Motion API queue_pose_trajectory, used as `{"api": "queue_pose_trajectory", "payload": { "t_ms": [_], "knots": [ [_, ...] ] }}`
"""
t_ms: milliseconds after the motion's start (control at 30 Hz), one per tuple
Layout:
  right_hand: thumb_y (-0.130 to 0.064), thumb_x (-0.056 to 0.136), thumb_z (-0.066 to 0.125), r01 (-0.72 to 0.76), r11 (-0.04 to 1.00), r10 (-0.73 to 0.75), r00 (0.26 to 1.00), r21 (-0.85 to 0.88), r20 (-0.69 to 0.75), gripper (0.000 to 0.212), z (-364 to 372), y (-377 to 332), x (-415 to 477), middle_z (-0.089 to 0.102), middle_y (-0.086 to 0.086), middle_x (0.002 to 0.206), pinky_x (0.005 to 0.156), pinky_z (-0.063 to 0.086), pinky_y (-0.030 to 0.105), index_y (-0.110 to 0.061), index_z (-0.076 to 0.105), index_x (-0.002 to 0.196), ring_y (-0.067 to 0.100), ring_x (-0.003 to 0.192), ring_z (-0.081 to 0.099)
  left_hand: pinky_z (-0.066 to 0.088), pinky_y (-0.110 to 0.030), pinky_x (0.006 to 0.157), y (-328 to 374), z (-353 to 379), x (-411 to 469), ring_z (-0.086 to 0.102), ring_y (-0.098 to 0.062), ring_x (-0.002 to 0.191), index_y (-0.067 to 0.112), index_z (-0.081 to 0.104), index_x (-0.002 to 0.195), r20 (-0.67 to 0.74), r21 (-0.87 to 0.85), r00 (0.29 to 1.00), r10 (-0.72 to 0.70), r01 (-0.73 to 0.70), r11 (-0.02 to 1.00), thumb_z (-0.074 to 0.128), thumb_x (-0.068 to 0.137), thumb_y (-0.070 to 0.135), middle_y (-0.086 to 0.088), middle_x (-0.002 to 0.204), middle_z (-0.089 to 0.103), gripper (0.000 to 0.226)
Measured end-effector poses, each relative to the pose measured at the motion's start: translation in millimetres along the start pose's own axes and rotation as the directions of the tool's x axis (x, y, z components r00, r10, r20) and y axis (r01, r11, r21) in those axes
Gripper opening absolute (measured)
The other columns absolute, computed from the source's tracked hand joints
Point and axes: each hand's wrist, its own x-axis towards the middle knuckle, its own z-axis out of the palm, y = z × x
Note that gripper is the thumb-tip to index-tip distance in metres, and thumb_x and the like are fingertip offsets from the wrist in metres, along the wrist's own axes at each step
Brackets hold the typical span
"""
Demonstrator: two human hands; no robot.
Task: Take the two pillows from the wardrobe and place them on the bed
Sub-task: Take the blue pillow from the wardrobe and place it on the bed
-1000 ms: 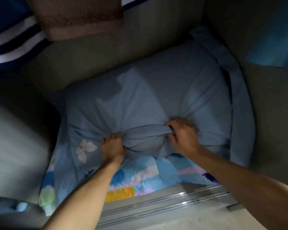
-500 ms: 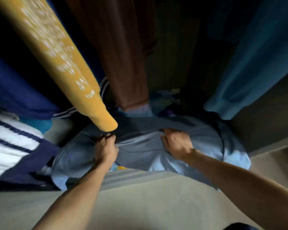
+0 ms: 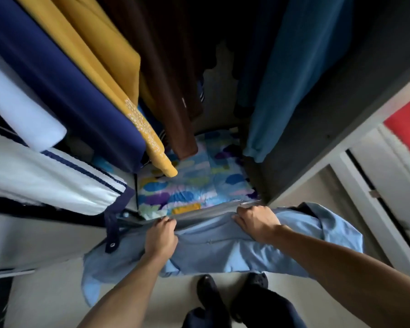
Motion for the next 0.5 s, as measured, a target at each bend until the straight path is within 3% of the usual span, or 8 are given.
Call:
{"api": "queue_pose_trajectory", "payload": {
  "t_ms": [133,267,333,500],
  "knots": [
    [-0.052,0.097,0.034,-0.026,1.000,0.027,0.999,-0.012,0.024,0.044,-36,1,-48,0.072,0.015,0.091,0.071,0.051,0.040,-0.016,0.059,0.092,0.040,0.084,0.065,0.050,-0.042,0.062,23,-25,-42,0.066,-0.039,0.079,0.007,0.058,0.075,-0.027,-0.008,0.999,0.033,-0.033,0.999,0.056,0.065,-0.004,-0.018,0.080,0.070,0.015],
    [-0.054,0.096,0.033,-0.096,0.995,0.095,0.995,-0.027,-0.034,0.046,-78,7,-112,0.071,0.014,0.093,0.074,0.051,0.040,-0.017,0.059,0.092,0.039,0.085,0.064,0.049,-0.041,0.051,57,-61,-72,0.065,-0.043,0.063,0.006,0.059,0.083,-0.129,0.031,0.979,0.159,-0.157,0.987,0.056,0.064,-0.007,-0.023,0.068,0.069,0.023],
    [-0.054,0.096,0.034,-0.123,0.991,0.119,0.991,-0.053,-0.065,0.046,-93,7,-141,0.071,0.014,0.091,0.072,0.050,0.039,-0.016,0.060,0.090,0.039,0.085,0.064,0.047,-0.040,0.054,77,-74,-83,0.066,-0.040,0.072,0.012,0.054,0.092,-0.106,0.070,0.965,0.238,-0.231,0.970,0.050,0.071,-0.002,-0.017,0.076,0.071,0.026],
    [-0.051,0.095,0.042,-0.172,0.973,0.151,0.979,-0.156,-0.138,0.042,-148,9,-210,0.072,0.013,0.083,0.065,0.050,0.039,-0.015,0.062,0.087,0.038,0.079,0.066,0.047,-0.039,0.078,136,-86,-115,0.061,-0.032,0.102,0.022,0.048,0.109,0.048,0.070,0.892,0.449,-0.451,0.890,0.043,0.088,0.025,-0.005,0.113,0.063,0.022]
  ]
}}
